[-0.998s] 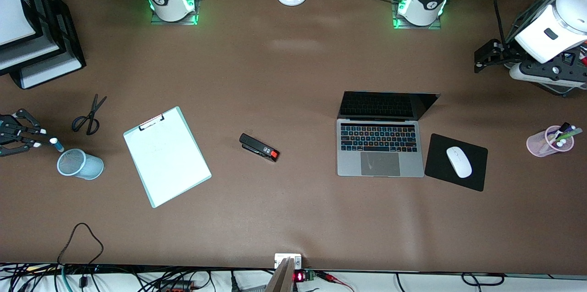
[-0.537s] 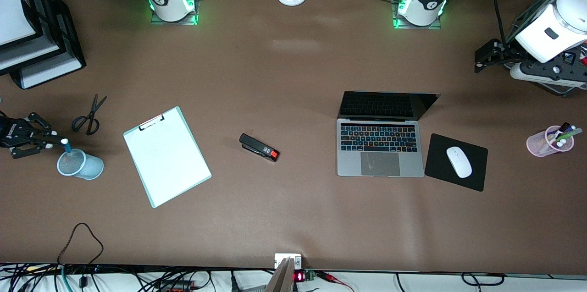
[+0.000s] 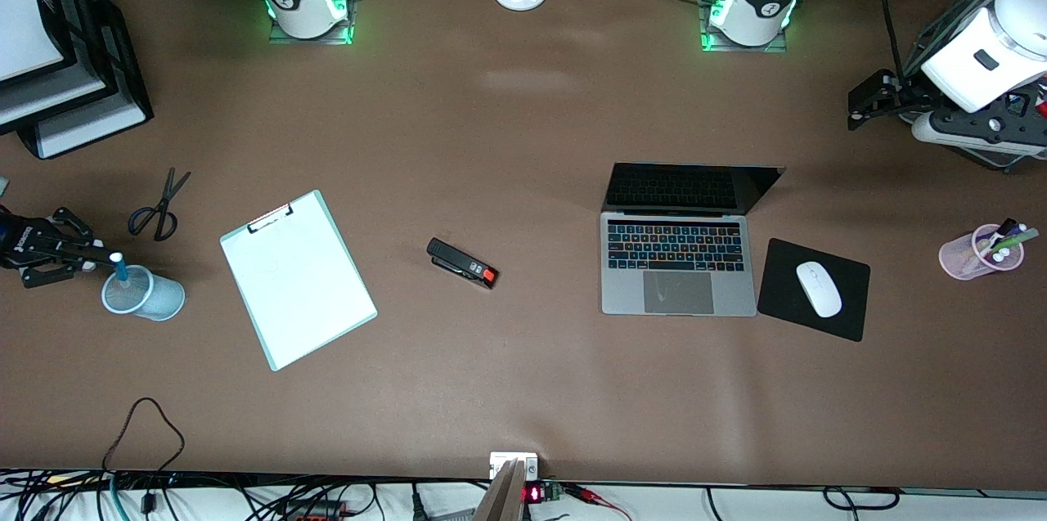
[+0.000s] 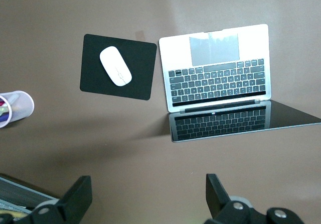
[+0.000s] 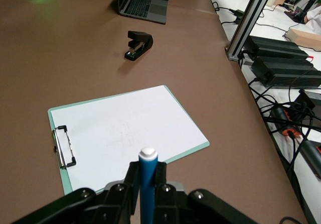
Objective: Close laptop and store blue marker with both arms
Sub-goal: 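Position the held marker above the light-blue cup with the right gripper, then drop the marker into the cup and raise the right gripper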
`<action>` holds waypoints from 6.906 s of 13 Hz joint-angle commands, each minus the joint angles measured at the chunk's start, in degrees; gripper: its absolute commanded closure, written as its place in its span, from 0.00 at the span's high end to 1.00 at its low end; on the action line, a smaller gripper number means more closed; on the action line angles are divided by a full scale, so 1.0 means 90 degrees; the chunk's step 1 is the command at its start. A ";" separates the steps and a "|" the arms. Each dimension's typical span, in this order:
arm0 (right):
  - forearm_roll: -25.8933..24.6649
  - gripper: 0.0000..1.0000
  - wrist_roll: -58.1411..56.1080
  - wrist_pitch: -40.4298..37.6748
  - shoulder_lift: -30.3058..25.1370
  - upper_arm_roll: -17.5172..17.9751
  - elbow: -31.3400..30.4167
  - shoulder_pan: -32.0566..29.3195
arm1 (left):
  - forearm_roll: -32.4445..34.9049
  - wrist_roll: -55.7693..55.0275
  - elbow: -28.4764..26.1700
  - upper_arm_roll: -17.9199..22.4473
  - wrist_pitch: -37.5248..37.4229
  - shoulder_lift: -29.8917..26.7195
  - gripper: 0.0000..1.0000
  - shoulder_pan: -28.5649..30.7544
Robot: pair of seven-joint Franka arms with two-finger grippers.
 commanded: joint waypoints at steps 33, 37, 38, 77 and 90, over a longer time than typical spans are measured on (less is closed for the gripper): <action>0.0129 0.01 -0.0537 0.0218 0.0682 0.0105 0.0709 -0.0246 | 0.0120 0.0161 0.0126 -0.0007 -0.0127 0.0003 1.00 0.0019; 0.0149 0.01 -0.0498 0.0227 0.0916 0.0105 0.0699 -0.0256 | 0.0120 0.0161 0.0126 -0.0007 -0.0127 0.0003 1.00 0.0019; 0.0139 0.01 -0.0488 0.0227 0.0936 0.0105 0.0699 -0.0256 | 0.0120 0.0161 0.0126 -0.0007 -0.0127 0.0003 1.00 0.0019; -0.2878 1.00 0.8883 0.0188 -0.2784 0.0105 -0.0990 0.1793 | 0.0120 0.0171 0.0126 -0.0007 -0.0127 0.0003 1.00 0.0028; -0.4380 1.00 1.3991 -0.0320 -0.3058 0.0086 -0.1000 0.3199 | 0.0120 0.0171 0.0126 -0.0007 -0.0127 0.0003 1.00 0.0028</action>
